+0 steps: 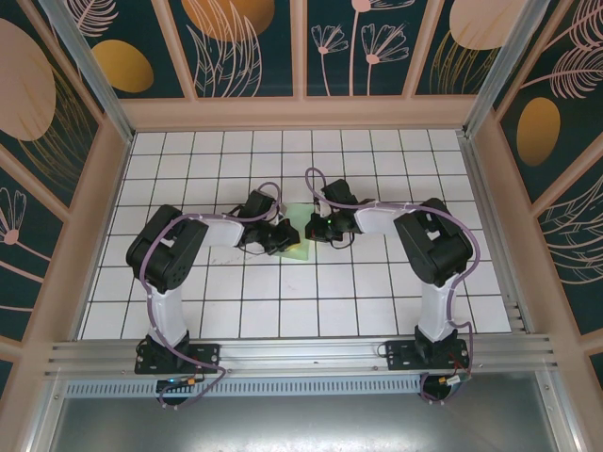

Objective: Fold a paper plane with a square sheet of paper (pick it up from the middle)

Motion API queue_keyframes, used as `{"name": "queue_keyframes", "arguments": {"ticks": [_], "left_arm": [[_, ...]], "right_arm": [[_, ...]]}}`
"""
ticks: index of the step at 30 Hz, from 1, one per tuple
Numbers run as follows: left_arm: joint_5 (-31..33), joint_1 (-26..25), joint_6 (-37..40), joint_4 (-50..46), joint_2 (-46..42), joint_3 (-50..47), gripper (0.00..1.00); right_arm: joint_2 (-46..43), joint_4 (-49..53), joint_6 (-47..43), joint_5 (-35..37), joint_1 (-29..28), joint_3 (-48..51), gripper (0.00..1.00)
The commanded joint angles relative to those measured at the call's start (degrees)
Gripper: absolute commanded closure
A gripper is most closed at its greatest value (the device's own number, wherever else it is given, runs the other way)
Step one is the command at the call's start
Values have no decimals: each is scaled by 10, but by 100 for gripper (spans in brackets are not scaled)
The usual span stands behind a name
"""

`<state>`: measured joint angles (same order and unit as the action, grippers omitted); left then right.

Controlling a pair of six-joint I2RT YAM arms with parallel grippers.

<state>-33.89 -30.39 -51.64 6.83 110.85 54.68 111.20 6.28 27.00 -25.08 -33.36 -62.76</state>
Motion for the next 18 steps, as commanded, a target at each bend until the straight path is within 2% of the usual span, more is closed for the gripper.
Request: {"name": "queue_keyframes", "arguments": {"ticks": [1, 8, 18], "left_arm": [[43, 3, 28, -57, -14, 37, 90], [71, 3, 55, -84, -4, 64, 91], [78, 4, 82, -106, 12, 60, 91]], "right_arm": [[32, 52, -35, 48, 0, 0, 100], [39, 58, -51, 56, 2, 5, 100], [43, 64, -64, 58, 2, 7, 100]]}}
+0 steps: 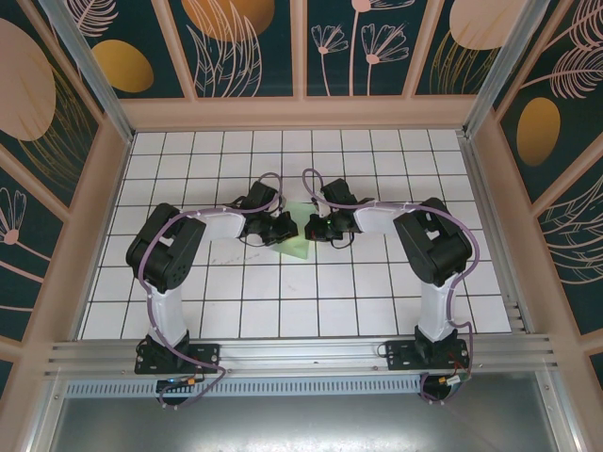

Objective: Fold a paper plane with a square sheet of paper (pick it up from the middle)

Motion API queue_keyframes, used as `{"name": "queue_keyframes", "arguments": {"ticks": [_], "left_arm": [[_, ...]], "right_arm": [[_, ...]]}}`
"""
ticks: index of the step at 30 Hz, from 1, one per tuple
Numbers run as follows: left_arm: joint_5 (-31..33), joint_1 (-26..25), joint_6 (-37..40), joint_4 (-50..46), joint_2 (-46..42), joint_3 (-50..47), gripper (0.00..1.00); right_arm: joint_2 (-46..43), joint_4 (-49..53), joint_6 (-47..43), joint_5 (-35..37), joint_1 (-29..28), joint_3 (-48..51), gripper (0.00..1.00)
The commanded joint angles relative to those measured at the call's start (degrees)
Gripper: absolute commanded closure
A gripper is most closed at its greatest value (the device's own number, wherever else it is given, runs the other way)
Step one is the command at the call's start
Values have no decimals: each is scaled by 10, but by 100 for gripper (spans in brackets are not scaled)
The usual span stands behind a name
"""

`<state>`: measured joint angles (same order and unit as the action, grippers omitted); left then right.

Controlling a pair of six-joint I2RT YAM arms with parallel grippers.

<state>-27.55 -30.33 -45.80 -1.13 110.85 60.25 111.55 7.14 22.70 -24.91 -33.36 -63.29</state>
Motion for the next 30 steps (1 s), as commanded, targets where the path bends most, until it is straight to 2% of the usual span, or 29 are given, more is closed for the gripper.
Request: {"name": "queue_keyframes", "arguments": {"ticks": [1, 9, 15, 23, 30], "left_arm": [[17, 3, 27, -26, 15, 3, 91], [65, 5, 53, -60, 38, 23, 91], [92, 27, 80, -92, 40, 44, 91], [46, 96, 85, -65, 21, 18, 92], [22, 104, 91, -48, -20, 32, 91]], "right_arm": [[41, 57, -24, 57, 2, 13, 100], [46, 73, -75, 94, 2, 22, 100], [53, 89, -123, 119, 2, 25, 100], [53, 83, -148, 111, 2, 32, 100], [51, 80, -171, 109, 3, 25, 100]]}}
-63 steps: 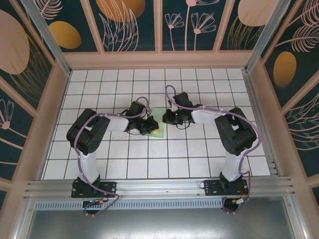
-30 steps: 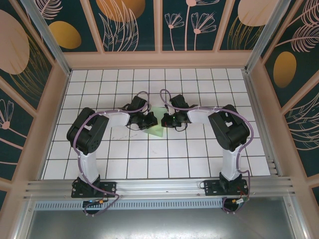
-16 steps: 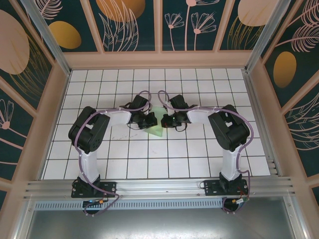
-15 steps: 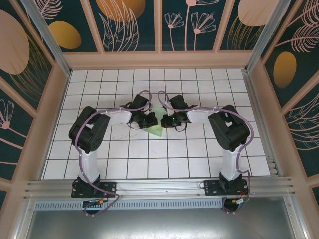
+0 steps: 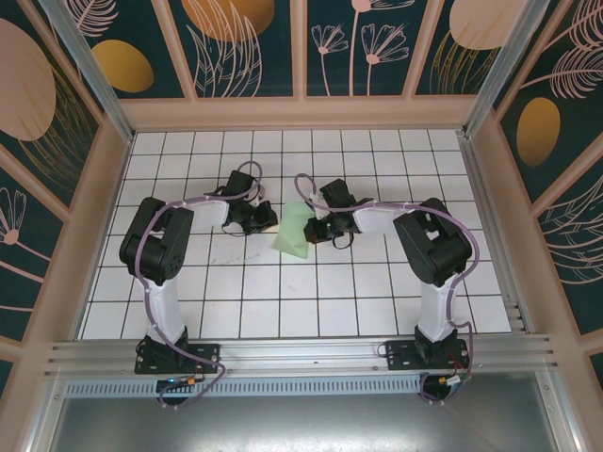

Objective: Fold a paper plane with a square sheet of paper (pick it up from the middle)

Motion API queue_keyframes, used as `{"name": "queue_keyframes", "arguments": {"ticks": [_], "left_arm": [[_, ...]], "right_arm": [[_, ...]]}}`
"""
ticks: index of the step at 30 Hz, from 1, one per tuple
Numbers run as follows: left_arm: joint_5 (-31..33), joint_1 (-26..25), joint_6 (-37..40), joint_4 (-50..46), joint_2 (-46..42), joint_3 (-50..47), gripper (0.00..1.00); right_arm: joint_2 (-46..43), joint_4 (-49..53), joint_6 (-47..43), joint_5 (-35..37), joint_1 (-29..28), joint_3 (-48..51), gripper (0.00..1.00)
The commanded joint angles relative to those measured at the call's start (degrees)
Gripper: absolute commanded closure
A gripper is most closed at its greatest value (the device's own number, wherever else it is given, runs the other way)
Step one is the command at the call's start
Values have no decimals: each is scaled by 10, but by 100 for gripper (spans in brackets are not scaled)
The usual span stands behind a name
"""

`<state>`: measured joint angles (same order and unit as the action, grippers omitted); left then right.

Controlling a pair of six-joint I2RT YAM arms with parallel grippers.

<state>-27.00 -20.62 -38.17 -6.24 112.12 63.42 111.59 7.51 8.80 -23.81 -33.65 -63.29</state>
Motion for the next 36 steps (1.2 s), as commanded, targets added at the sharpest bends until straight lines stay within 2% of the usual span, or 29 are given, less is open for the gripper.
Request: {"name": "queue_keyframes", "arguments": {"ticks": [1, 6, 9, 14, 23, 30, 36], "left_arm": [[7, 7, 12, 16, -47, -9, 91], [-44, -1, -7, 59, -78, -48, 90], [-51, -23, -5, 60, -72, -50, 90], [-46, -57, -9, 60, -52, -45, 91], [-56, -75, -16, 67, -29, -61, 96], [-34, -75, -12, 59, -13, -73, 98], [-12, -75, -11, 48, -6, -93, 100]], "right_arm": [[50, 77, -38, 97, 6, 22, 100], [50, 75, -68, 93, 6, 2, 100], [49, 74, -83, 79, 7, -11, 100], [51, 77, -89, 71, 9, -24, 100], [50, 73, -82, 56, 14, -27, 100], [43, 76, -72, 39, 15, -35, 100], [-1, 105, -40, -26, 16, -74, 99]]}}
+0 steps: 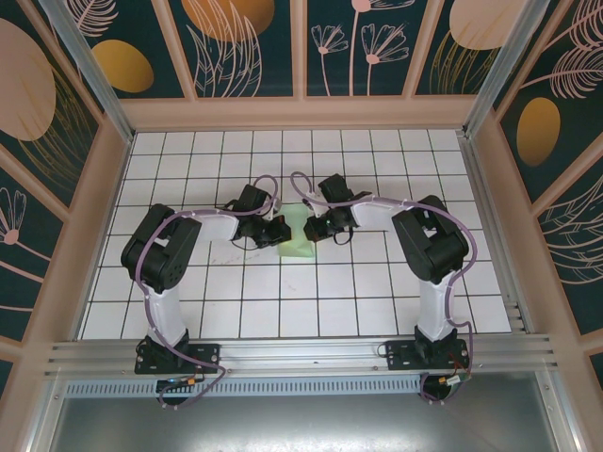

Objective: Fold a paper plane with a square sheet of paper (pick it up from the middle)

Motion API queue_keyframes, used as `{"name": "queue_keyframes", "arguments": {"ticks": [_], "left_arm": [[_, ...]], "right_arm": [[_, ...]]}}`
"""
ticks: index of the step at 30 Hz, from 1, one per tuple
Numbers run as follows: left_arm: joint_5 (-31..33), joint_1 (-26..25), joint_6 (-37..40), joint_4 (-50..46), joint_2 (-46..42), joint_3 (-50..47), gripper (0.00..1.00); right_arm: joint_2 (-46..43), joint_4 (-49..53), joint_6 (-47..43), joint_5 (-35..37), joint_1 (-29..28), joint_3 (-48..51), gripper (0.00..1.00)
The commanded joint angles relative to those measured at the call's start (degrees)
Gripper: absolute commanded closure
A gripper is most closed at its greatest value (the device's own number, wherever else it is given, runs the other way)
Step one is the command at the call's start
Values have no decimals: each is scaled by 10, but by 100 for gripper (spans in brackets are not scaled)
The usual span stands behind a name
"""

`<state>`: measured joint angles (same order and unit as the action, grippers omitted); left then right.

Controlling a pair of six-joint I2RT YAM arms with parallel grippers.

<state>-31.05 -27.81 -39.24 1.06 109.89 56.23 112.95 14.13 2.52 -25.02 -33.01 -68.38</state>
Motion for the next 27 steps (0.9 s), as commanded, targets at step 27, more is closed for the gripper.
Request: {"name": "queue_keyframes", "arguments": {"ticks": [27], "left_arm": [[56, -3, -18, -9, 23, -54, 100]], "right_arm": [[-26, 61, 363, 92, -98, -23, 100]]}}
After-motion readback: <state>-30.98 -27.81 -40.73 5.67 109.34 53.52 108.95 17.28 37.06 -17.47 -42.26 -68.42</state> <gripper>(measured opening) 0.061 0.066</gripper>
